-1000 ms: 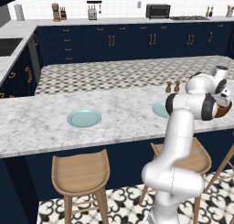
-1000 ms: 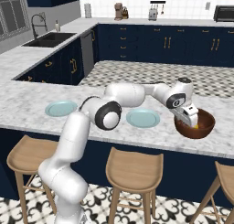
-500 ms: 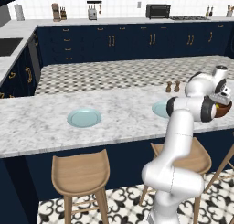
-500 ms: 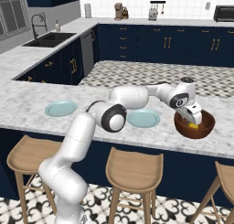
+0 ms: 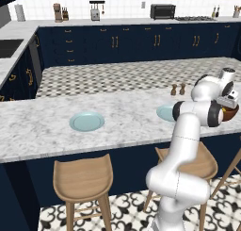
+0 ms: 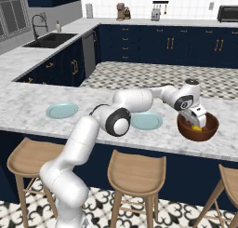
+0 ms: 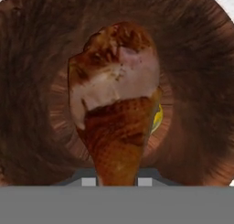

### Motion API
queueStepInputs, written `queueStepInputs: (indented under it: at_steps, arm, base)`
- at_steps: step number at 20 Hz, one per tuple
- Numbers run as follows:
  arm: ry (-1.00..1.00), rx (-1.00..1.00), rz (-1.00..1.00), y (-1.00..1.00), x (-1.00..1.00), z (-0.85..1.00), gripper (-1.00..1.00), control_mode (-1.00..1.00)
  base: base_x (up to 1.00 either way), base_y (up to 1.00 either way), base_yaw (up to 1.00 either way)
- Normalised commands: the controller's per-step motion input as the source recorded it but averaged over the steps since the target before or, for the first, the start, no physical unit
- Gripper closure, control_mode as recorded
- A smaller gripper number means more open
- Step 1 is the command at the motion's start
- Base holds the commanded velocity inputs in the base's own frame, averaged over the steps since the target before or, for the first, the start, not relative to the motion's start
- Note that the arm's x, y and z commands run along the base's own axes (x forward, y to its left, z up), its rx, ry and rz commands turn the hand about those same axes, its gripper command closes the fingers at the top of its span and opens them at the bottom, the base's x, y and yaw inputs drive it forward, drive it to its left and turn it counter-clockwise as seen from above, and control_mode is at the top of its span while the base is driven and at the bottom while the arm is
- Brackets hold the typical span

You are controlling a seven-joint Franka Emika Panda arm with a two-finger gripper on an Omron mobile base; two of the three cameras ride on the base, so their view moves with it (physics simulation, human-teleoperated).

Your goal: Pick the chicken drumstick and lemon from their plates and place them in the bowl. Then put the bowl in the fridge.

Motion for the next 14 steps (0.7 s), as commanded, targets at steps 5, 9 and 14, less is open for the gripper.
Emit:
queueStepInputs:
  at_steps: [5, 9, 14]
  arm:
    - [0.0, 0.0, 0.0, 0.0, 0.05, -0.01, -1.0, -1.0]
    - [0.0, 0.0, 0.0, 0.0, 0.0, 0.0, -1.0, -1.0]
    - [-0.01, -0.02, 0.06, 0.24, -0.14, 0.35, -1.0, -1.0]
  base:
    - [0.0, 0.0, 0.0]
    - [0.0, 0.0, 0.0]
    - [0.0, 0.0, 0.0]
